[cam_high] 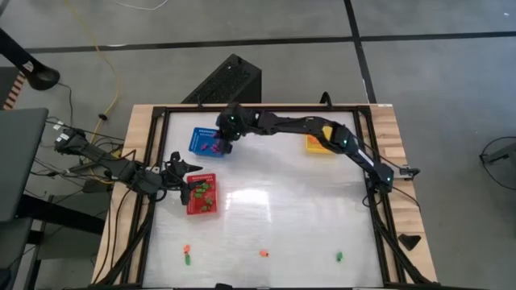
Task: Sort Halloween decoration
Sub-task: Put the violet skeleton toy into the yellow bin, then put the orange skeleton toy into the yellow bin
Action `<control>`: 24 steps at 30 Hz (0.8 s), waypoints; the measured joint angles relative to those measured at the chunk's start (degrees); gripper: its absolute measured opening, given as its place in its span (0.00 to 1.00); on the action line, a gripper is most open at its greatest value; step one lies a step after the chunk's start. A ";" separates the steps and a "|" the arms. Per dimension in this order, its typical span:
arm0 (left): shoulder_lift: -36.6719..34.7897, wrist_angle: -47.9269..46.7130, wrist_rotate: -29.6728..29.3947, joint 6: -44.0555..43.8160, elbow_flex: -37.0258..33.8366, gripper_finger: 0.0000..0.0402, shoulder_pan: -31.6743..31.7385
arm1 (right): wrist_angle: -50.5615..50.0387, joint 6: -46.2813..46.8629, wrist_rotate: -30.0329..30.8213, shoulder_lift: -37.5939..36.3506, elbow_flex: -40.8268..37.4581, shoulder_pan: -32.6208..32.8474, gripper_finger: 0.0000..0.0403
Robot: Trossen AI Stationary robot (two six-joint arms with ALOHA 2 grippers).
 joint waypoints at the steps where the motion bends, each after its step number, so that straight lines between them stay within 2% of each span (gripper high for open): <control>1: -0.02 -0.01 -0.01 -0.02 0.00 0.56 0.00 | 0.62 0.05 -0.22 0.50 0.00 0.08 0.18; 13: -0.01 -1.13 0.42 -1.74 0.00 0.56 0.00 | 1.98 -1.72 -0.51 0.81 0.06 2.72 0.35; 24: 0.00 -1.03 0.50 -3.08 0.00 0.56 0.00 | 1.73 3.07 -0.73 0.81 0.11 2.91 0.52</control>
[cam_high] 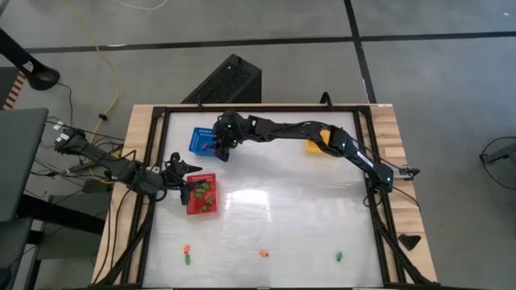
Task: Sort Halloween decoration
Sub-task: Put the orange skeleton toy into the yellow bin
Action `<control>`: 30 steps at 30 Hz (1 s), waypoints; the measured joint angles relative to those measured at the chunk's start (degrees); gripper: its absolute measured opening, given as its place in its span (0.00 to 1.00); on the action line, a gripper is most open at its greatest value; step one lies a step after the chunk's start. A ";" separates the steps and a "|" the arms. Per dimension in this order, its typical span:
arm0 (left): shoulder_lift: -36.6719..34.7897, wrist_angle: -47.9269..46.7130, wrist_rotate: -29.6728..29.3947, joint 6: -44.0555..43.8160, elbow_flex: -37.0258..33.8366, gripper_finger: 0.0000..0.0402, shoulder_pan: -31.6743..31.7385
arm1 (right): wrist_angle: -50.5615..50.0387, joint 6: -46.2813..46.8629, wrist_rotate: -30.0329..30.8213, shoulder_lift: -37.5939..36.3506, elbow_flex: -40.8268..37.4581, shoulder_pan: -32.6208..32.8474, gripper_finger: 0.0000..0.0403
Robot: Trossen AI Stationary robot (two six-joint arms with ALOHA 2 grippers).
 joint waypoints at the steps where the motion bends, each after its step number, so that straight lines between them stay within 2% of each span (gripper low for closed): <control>1: 0.00 0.00 0.00 0.00 0.00 0.56 -0.01 | 0.00 0.02 -0.53 0.00 -0.02 0.02 0.52; 6: 0.00 0.00 0.00 0.00 0.00 0.56 0.00 | -0.47 2.39 -2.22 -0.44 -0.01 0.45 0.53; 11: -0.01 -0.28 0.15 0.00 0.00 0.56 -0.01 | -4.40 2.75 -10.80 -2.91 0.07 3.50 0.53; 13: 0.00 -0.54 1.04 -0.02 0.00 0.56 0.00 | -6.86 0.91 -11.84 -3.34 0.16 6.48 0.53; 16: -0.02 -1.84 1.62 -0.44 0.00 0.56 -0.02 | -13.28 -1.37 -10.59 -4.11 0.02 11.95 0.53; 21: -0.01 -5.91 1.69 -5.17 0.00 0.56 -0.01 | -15.94 -4.43 -0.55 -4.32 -0.45 22.16 0.51; 24: -0.02 -6.89 2.83 -8.01 -0.39 0.56 -0.02 | -10.11 -7.14 4.73 -3.85 -2.49 28.04 0.50; 27: 0.00 -6.64 5.34 -8.66 -0.84 0.56 -0.02 | 2.40 -8.92 6.62 -3.22 -4.61 32.47 0.49; 30: -0.01 -5.20 7.32 -9.70 -1.14 0.56 -0.05 | 19.27 -9.28 6.55 -0.94 -5.15 34.48 0.47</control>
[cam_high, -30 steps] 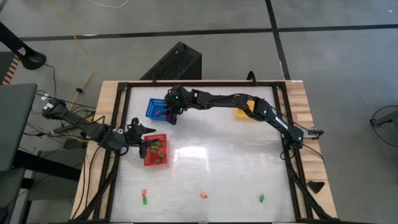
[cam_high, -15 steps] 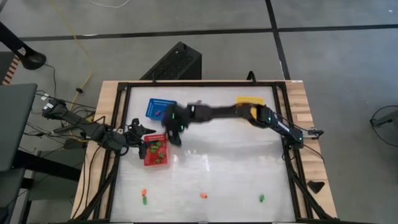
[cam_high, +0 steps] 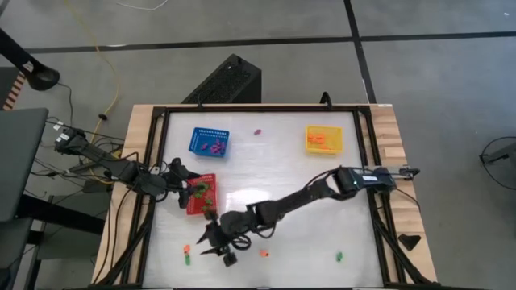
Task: Sort Halloween decoration
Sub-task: Put the orange skeleton toy into the yellow bin
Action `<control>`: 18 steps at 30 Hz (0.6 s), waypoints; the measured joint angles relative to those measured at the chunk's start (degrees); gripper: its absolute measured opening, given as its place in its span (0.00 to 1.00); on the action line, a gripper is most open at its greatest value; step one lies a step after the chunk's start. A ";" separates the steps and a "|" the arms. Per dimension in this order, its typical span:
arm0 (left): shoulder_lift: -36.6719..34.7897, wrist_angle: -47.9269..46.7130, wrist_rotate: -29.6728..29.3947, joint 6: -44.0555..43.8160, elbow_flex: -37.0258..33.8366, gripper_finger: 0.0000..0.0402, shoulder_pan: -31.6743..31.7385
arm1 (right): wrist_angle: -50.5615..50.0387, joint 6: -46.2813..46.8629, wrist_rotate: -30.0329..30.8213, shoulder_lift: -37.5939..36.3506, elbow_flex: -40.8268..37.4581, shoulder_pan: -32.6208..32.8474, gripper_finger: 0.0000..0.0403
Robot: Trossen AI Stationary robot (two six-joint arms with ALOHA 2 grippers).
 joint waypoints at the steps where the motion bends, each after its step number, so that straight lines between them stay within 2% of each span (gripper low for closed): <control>1: 0.05 0.42 0.16 -0.46 -0.01 0.56 0.00 | 3.41 -0.14 0.01 0.75 -0.13 0.43 0.46; 3: 0.32 1.15 0.01 -0.93 -0.02 0.56 -0.04 | 11.80 -0.30 0.02 3.99 0.75 0.84 0.46; 7: 0.89 2.68 -0.18 -0.81 -0.02 0.56 -0.04 | 18.74 0.09 -1.15 10.82 5.22 0.84 0.45; 14: 0.74 3.16 -2.99 2.63 -0.04 0.56 -0.04 | 16.24 0.23 -3.65 23.76 23.12 0.64 0.45; 16: 0.72 3.12 -4.53 4.13 -0.04 0.56 -0.04 | 23.20 -0.08 -3.00 23.85 20.40 0.39 0.45; 18: 0.71 3.92 -5.19 6.15 -0.04 0.56 -0.01 | 23.88 0.63 -2.65 24.79 20.25 0.07 0.45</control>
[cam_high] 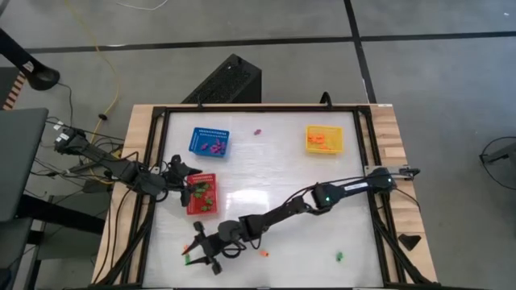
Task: Sort Halloween decoration
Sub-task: Put the orange skeleton toy into the yellow bin
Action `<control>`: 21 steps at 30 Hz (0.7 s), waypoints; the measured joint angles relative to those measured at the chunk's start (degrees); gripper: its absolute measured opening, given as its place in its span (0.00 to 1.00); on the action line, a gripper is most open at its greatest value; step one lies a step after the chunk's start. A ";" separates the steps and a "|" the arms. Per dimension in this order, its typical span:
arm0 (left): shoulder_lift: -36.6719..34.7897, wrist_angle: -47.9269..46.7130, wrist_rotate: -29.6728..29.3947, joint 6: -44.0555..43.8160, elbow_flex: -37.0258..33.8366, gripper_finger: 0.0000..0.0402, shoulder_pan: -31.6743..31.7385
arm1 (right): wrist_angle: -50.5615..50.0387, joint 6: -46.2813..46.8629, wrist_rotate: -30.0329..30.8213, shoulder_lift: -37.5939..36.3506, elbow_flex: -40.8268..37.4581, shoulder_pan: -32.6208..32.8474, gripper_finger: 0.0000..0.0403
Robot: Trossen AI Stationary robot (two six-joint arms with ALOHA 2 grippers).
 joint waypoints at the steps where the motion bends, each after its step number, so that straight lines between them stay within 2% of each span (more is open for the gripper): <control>1: 0.00 0.75 -0.36 1.19 0.00 0.56 0.00 | -0.70 1.15 0.03 0.17 0.08 -0.35 0.45; 10: 0.00 5.26 -1.22 7.06 0.04 0.56 0.00 | -6.00 4.54 0.93 3.01 0.63 -2.48 0.45; 21: 0.00 5.48 -1.65 8.07 0.04 0.56 0.07 | -9.65 1.28 0.77 2.97 0.66 -2.81 0.45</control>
